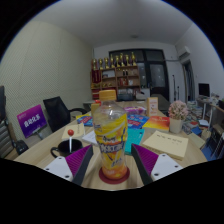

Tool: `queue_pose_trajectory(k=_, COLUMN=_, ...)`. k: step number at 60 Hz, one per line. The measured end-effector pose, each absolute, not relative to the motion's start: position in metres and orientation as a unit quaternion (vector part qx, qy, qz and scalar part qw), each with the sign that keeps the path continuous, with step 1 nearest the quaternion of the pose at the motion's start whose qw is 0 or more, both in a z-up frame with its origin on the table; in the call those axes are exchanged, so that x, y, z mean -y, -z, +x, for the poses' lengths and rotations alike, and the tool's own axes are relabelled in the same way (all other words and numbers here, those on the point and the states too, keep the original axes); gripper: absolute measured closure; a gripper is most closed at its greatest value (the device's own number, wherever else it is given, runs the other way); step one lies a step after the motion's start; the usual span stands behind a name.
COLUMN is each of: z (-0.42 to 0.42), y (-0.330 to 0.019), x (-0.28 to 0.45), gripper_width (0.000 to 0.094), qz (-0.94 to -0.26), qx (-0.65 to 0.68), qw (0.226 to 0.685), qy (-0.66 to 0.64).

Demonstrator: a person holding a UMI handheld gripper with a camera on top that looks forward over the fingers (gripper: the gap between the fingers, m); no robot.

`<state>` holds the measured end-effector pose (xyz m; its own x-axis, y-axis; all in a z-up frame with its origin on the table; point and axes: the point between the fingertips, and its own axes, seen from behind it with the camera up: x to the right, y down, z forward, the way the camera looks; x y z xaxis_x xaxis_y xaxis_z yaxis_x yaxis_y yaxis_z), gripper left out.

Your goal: Pour water

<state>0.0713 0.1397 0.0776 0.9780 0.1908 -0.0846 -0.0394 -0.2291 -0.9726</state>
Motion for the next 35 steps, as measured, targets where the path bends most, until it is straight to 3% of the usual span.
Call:
queue_pose_trajectory(k=18, z=0.09, y=-0.119, x=0.009, gripper_width=0.0106, qz=-0.766, qx=0.06, qw=0.635, qy=-0.08)
queue_pose_trajectory(k=35, z=0.109, y=-0.117, x=0.139, gripper_width=0.0106, qz=-0.761, qx=0.056, qw=0.641, qy=-0.085)
